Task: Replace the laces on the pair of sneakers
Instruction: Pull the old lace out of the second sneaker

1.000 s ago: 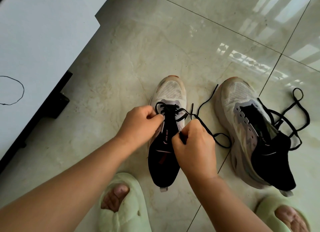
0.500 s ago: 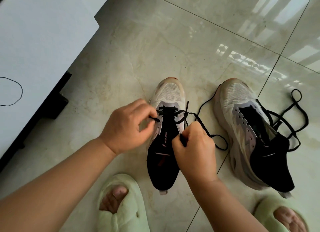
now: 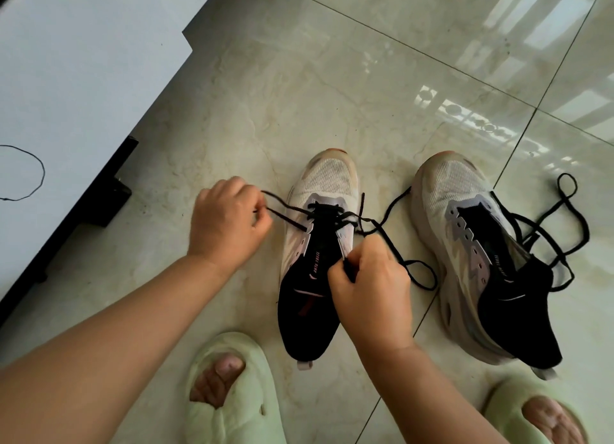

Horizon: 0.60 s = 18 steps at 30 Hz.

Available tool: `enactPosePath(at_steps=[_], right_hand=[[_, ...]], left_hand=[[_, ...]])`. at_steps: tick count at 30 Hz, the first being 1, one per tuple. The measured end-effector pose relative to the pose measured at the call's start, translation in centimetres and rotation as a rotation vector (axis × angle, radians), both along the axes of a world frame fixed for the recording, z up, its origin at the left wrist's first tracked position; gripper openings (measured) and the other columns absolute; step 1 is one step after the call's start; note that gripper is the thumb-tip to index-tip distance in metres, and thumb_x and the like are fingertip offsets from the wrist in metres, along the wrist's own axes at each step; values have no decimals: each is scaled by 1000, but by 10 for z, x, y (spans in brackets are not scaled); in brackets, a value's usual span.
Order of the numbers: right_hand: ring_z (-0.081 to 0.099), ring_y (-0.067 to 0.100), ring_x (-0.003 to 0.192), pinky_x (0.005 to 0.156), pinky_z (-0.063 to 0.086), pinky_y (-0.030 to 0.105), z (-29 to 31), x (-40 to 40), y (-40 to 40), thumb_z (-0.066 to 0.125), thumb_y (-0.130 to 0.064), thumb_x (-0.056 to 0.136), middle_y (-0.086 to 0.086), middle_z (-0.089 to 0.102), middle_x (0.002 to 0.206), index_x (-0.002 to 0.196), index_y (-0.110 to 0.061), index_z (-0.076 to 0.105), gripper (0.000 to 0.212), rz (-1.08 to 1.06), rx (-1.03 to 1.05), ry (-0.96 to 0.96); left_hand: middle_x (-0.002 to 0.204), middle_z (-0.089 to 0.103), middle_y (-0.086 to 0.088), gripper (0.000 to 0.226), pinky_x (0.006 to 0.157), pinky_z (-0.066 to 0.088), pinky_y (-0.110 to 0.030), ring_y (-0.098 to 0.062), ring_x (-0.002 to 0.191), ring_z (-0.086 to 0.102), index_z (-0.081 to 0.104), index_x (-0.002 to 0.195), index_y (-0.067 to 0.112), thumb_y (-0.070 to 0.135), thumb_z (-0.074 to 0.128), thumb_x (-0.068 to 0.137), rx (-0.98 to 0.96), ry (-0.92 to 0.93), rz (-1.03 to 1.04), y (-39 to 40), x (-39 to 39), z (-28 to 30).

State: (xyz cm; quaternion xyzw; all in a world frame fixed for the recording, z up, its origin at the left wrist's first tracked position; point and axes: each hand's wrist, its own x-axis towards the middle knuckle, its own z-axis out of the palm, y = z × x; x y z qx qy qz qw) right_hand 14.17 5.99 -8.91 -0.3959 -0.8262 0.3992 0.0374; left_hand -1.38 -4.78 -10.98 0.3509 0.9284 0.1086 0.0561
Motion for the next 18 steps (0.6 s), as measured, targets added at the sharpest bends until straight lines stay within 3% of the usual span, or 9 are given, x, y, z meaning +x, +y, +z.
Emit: enactPosePath(at_steps=[2,4,9,13,18], right_hand=[[47,26,60,55,39,34,0,0,0,59,-12,80,-2,44,63,71,-13,38,23,2,-1,1],[47,26,60,56,40,36,0,1,0,59,-12,80,-1,45,62,71,-12,38,23,3,-6,2],[48,27,62,56,40,35,0,0,0,58,-13,80,-1,46,65,72,-13,38,22,-3,-17,-6],[47,25,60,55,38,33,0,0,-1,59,-12,80,-6,42,63,71,-13,38,23,4,-3,-2],[47,25,60,55,38,34,1,0,-1,59,-12,80,-7,42,64,72,-12,39,22,4,-7,-15]], left_hand=[[78,59,-10,6,71,36,-39,-33,77,56,65,74,6,10,61,77,-92,-33,128,-9,-8,-2],[80,59,-11,5,73,38,-40,-33,79,57,67,78,6,8,62,78,-49,-31,117,-15,-8,-1],[85,59,-7,24,70,40,-34,-24,75,55,71,99,10,21,60,81,199,-38,-307,-6,18,14],[77,60,-5,16,69,35,-29,-24,71,54,75,88,11,19,63,82,261,-44,-298,7,28,15],[75,57,-6,20,68,37,-36,-28,71,55,65,73,11,21,49,81,117,23,-238,11,23,11]])
